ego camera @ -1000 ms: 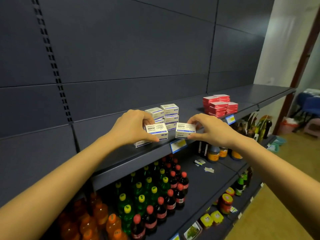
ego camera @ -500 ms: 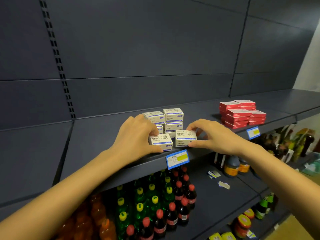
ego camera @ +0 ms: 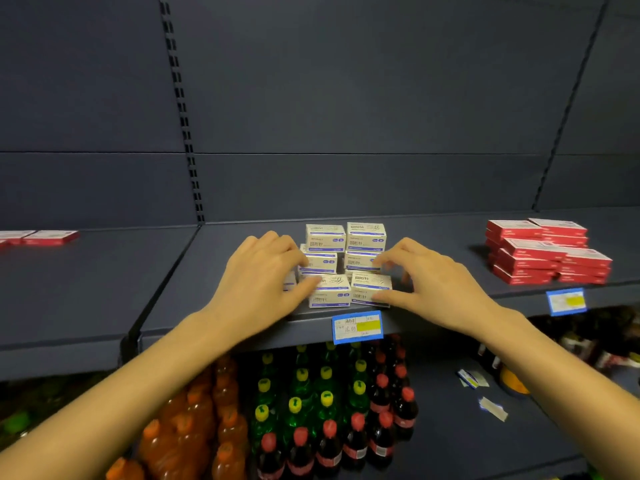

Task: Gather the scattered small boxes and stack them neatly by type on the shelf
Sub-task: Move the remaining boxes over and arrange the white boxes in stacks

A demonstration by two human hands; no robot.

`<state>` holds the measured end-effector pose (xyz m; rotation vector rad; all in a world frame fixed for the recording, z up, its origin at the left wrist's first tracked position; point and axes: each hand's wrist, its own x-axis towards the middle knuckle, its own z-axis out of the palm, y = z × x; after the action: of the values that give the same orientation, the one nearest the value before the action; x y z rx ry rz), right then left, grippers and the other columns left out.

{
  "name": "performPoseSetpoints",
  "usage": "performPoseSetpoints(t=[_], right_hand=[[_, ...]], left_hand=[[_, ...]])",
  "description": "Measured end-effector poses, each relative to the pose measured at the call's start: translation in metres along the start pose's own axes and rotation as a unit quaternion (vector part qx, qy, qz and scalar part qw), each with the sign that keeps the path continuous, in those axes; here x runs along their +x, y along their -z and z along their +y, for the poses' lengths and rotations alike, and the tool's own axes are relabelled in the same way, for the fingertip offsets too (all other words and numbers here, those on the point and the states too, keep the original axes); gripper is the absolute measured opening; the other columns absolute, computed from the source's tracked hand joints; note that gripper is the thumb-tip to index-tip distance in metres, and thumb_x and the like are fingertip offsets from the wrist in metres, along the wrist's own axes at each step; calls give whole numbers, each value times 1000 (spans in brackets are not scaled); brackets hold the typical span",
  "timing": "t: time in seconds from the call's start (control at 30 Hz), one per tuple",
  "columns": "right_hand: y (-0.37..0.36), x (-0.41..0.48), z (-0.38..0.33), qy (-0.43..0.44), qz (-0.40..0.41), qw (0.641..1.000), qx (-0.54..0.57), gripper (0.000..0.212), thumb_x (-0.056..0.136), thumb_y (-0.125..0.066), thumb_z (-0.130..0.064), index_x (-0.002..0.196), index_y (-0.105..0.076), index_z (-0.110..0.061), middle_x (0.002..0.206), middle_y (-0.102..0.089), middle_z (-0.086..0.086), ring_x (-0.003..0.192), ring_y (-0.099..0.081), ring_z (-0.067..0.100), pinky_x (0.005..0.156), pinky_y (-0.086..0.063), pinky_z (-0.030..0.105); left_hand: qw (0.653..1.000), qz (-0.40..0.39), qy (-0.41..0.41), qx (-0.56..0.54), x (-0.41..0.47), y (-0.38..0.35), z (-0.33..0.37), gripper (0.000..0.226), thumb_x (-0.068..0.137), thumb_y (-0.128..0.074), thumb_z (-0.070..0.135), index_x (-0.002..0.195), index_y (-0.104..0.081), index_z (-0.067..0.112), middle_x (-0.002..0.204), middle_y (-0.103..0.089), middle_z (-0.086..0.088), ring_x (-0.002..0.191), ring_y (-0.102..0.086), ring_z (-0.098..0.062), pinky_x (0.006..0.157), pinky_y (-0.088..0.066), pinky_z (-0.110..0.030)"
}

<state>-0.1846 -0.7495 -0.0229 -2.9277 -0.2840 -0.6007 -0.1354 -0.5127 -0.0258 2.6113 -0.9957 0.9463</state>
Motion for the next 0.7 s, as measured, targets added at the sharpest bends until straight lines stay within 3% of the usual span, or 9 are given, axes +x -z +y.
performPoseSetpoints(t=[0.17, 0.4, 0.7], right_hand=[[13, 18, -21, 91, 30, 995, 30, 29, 85, -56, -46, 111, -54, -33, 108, -55, -17, 97, -53, 9, 70, -39, 28], [-4, 52, -93, 232, 14, 969, 80, 32, 90, -51, -39, 121, -52, -30, 125, -55, -11, 117, -48, 14, 91, -44, 36], [-38, 73, -210, 344, -13, 931, 124, 35, 91, -50, -41, 124, -49, -32, 130, -52, -12, 121, -45, 12, 86, -43, 32]], left_hand=[[994, -2, 86, 66, -14, 26, -13, 29, 91, -50, 35, 105, -65, 15, 109, -64, -2, 100, -55, -25, 81, -35, -32], [962, -34, 218, 160, -65, 66, -42, 31, 94, -42, 33, 112, -60, 15, 116, -62, -3, 107, -54, -25, 87, -39, -36], [907, -45, 354, 222, -158, 135, -78, 32, 93, -44, 36, 112, -61, 16, 115, -63, -3, 107, -56, -21, 86, -44, -36]])
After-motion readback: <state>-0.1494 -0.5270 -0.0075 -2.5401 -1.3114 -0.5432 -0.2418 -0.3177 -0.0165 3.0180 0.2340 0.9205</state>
